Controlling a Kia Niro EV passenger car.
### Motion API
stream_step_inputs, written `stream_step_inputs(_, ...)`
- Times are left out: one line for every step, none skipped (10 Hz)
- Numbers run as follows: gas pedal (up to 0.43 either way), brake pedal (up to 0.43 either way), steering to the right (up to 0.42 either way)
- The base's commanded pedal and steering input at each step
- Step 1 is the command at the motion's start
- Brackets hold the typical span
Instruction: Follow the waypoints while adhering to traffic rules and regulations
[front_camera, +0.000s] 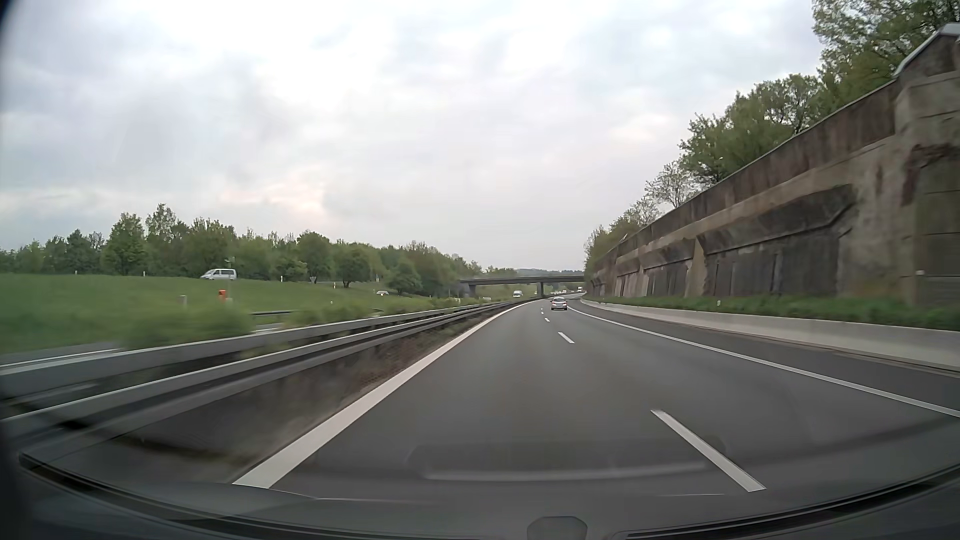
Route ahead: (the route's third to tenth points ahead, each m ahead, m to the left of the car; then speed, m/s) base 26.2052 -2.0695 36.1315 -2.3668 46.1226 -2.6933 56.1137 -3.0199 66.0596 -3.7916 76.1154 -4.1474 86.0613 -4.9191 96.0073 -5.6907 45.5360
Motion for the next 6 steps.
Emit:
stream_step_inputs(0.429,0.0,0.009)
stream_step_inputs(0.449,0.0,0.009)
stream_step_inputs(0.449,0.0,0.008)
stream_step_inputs(0.461,0.0,0.008)
stream_step_inputs(0.48,0.0,0.008)
stream_step_inputs(0.48,0.0,0.009)
